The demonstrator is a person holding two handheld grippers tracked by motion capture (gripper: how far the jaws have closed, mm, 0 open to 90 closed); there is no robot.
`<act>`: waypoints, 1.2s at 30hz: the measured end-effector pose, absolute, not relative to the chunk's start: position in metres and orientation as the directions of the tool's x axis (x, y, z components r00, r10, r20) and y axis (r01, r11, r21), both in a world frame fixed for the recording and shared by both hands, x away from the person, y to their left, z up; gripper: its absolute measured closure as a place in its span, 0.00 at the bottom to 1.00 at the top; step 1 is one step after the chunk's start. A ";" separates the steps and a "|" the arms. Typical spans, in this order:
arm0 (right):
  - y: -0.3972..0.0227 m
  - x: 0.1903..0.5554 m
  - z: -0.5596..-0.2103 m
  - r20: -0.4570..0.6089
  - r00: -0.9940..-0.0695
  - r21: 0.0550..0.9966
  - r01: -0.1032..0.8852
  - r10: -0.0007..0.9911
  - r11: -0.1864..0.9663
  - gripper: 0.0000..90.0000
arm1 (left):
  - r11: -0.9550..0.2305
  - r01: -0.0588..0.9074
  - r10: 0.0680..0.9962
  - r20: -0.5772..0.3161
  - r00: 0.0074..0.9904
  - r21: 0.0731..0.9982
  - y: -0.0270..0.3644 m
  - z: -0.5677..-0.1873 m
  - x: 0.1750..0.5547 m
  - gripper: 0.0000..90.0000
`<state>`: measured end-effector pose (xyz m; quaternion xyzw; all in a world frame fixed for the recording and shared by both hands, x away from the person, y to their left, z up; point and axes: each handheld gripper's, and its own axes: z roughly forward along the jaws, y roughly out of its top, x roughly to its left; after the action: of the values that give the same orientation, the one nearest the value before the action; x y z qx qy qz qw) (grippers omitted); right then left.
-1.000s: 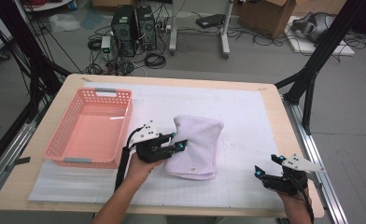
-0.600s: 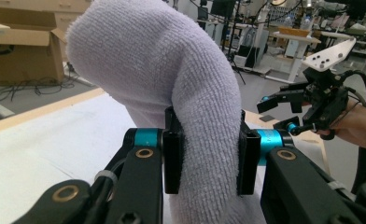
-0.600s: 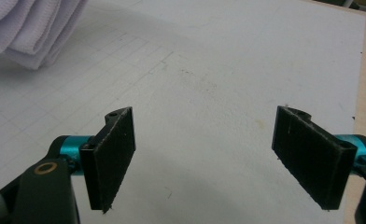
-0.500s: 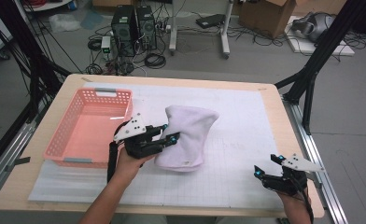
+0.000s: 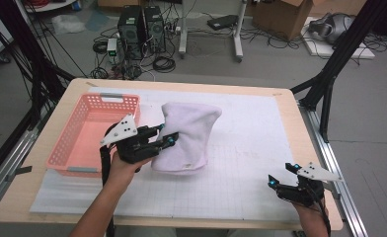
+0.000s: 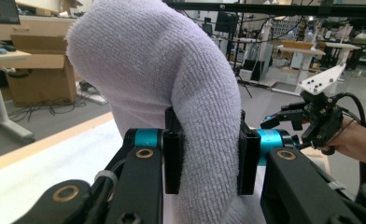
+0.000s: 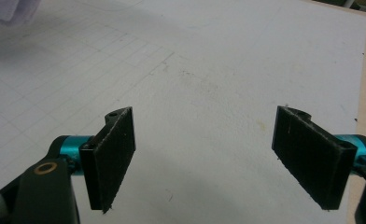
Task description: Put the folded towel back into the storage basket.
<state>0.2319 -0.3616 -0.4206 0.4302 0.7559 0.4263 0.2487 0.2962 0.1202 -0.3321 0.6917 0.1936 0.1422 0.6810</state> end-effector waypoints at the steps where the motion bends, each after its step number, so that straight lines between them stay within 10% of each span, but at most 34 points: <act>1: -0.362 0.232 -0.421 -0.015 -0.509 0.858 0.435 0.861 0.272 0.23 | 0.005 0.069 0.463 -0.064 0.884 0.998 0.122 -0.331 0.296 0.79; 36: -0.358 0.233 -0.418 -0.015 -0.509 0.862 0.429 0.861 0.269 0.23 | 0.096 -0.003 0.603 -0.056 0.796 0.995 0.222 -0.292 0.288 0.79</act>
<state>0.2329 -0.3580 -0.4182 0.4267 0.7557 0.4284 0.2517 0.2875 0.2217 -0.2919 0.6366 0.2358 0.2159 0.7018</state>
